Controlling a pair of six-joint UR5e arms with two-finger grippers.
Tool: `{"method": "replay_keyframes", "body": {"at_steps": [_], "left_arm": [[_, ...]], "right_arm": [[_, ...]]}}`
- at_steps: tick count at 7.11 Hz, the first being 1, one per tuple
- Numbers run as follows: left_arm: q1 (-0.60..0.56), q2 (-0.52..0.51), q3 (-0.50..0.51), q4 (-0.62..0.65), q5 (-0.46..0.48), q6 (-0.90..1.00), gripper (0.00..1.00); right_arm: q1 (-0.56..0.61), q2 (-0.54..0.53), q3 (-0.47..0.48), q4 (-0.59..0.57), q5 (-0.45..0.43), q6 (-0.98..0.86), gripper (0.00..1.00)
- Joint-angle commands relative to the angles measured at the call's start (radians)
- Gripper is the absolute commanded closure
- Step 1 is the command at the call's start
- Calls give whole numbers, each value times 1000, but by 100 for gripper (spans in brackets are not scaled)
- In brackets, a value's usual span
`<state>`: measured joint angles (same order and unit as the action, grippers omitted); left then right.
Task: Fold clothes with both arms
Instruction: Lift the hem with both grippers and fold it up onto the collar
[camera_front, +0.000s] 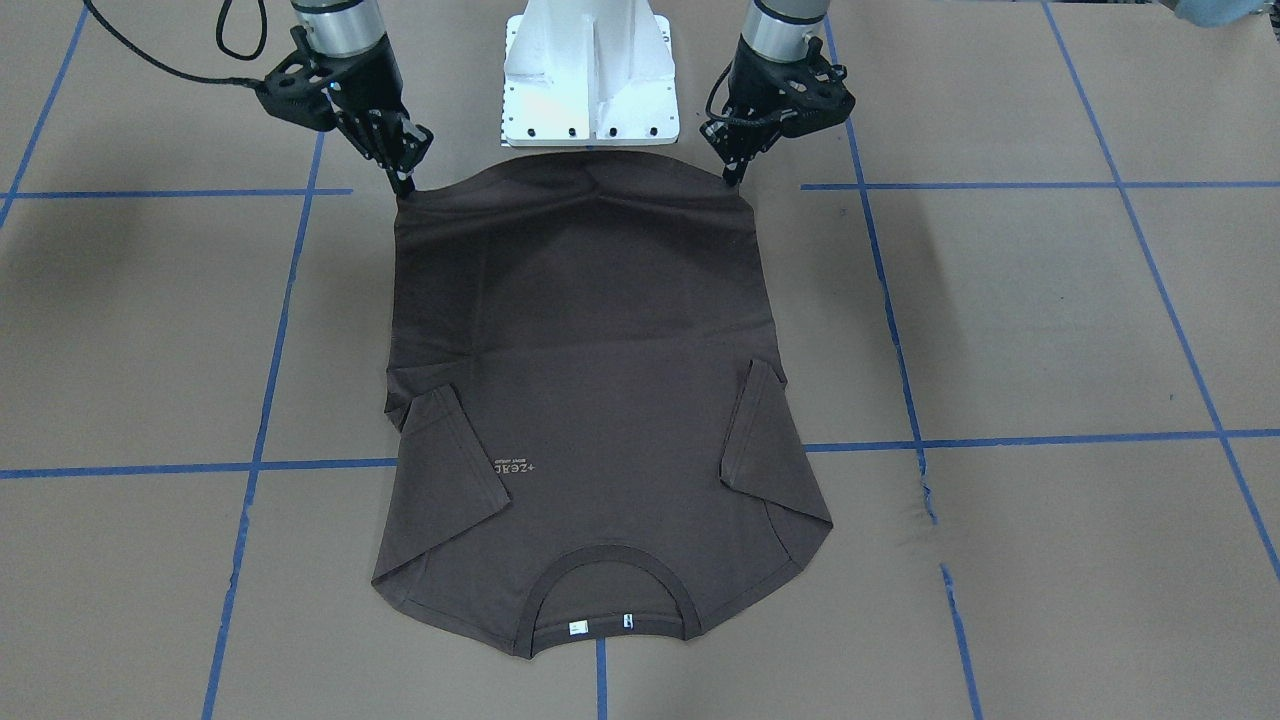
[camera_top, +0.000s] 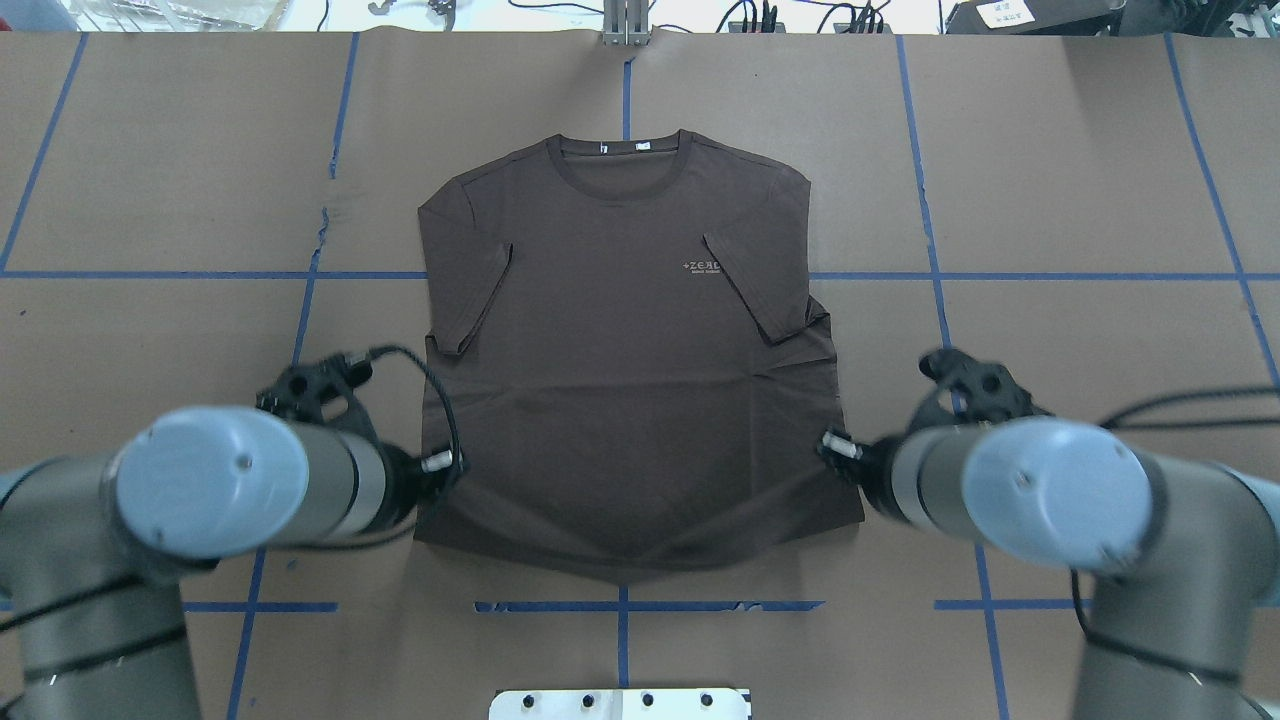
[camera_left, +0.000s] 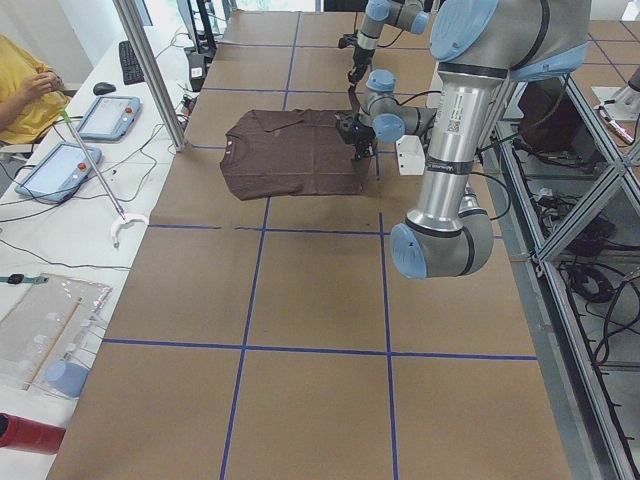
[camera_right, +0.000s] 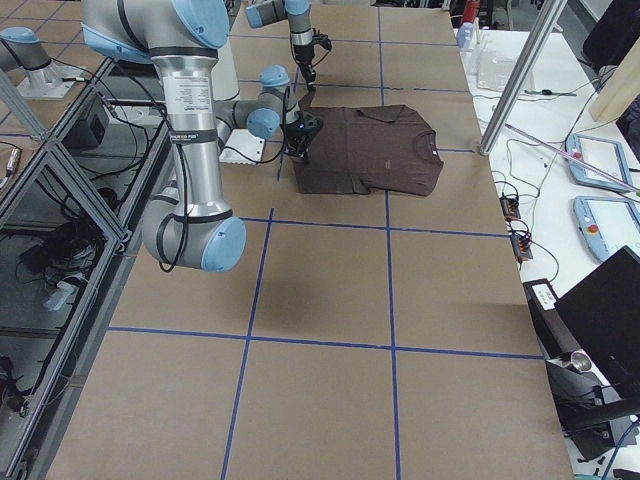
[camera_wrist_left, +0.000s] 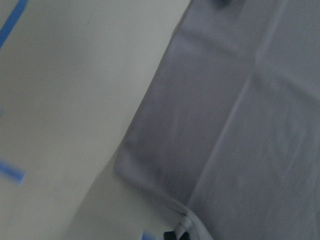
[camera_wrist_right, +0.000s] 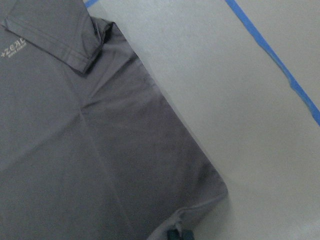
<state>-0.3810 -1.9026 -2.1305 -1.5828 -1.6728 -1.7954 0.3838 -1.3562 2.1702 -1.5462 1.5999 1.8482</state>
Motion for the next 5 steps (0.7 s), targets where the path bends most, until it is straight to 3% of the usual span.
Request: {"method": "replay_keyframes", "body": {"at_steps": [1,3,5], "left_arm": [[-178,-71,178,-81,-4,114,100],[-277,-133,437,-325,-1,119,100],[-320,-196,575,-374,2,166,100]], "right_arm": [[172,177,-264,8,46,-168,100],[277,351,-523,18,51,-257,100],[331,448,-770,189,49,-270,100]]}}
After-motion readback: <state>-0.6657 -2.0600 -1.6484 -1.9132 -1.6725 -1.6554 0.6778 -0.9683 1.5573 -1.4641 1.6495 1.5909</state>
